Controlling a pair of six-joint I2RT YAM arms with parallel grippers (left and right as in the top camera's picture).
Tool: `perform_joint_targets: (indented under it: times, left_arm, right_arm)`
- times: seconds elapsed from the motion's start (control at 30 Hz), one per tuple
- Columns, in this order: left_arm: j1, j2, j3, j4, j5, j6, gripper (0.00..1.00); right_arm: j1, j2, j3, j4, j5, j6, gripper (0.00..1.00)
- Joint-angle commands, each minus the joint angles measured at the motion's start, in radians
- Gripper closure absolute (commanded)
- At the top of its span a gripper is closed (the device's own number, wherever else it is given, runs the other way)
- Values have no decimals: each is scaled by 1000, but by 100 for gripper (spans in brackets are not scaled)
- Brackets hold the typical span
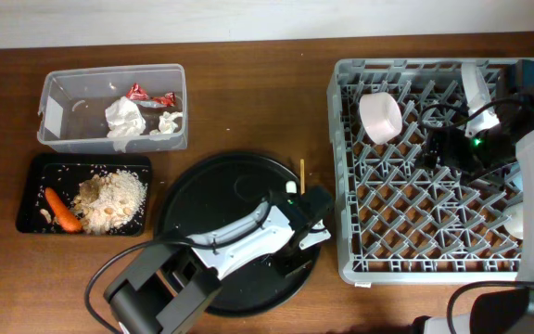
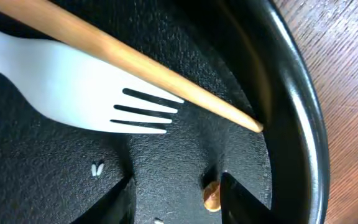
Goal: Sort waste into correct bins and load items into the dishwasher rack
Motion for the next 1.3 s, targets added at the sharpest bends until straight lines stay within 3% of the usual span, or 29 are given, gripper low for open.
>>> perform_joint_targets:
  times: [0.0, 0.07, 0.23, 0.33, 0.53, 0.67, 0.77, 1.0, 1.2, 1.23, 1.27]
  left_arm:
    - [-6, 57, -24, 7, 39, -3, 58]
    - [-6, 56, -23, -8, -5, -15, 48]
    - [-4, 56, -9, -142, -70, -84, 48]
    - [-4, 56, -5, -180, -71, -101, 60]
    - [-3, 55, 72, -310, -75, -148, 58]
    - [-3, 14, 76, -317, -97, -184, 52]
    - [-6, 14, 76, -317, 23, -184, 52]
    - [-13, 14, -13, -277, 28, -209, 52]
    - [-13, 14, -13, -233, 27, -210, 62]
    - [-13, 14, -13, -233, 24, -210, 69]
    - [-13, 14, -13, -230, 23, -210, 70]
  right_arm:
    - [-2, -21, 3, 0, 5, -11, 7]
    - [-2, -21, 3, 0, 5, -11, 7]
    - [-2, -21, 3, -1, 5, -11, 7]
    - [-2, -21, 3, -1, 5, -11, 7]
    - [-2, -21, 3, -2, 5, -11, 7]
    - [-2, -21, 3, -3, 5, -11, 6]
    - [-2, -21, 3, -4, 5, -11, 6]
    - [-2, -21, 3, -4, 5, -11, 6]
    - [-2, -21, 3, -4, 5, -11, 6]
    - [-2, -21, 3, -4, 5, -11, 6]
    - [-2, -21, 3, -4, 5, -11, 6]
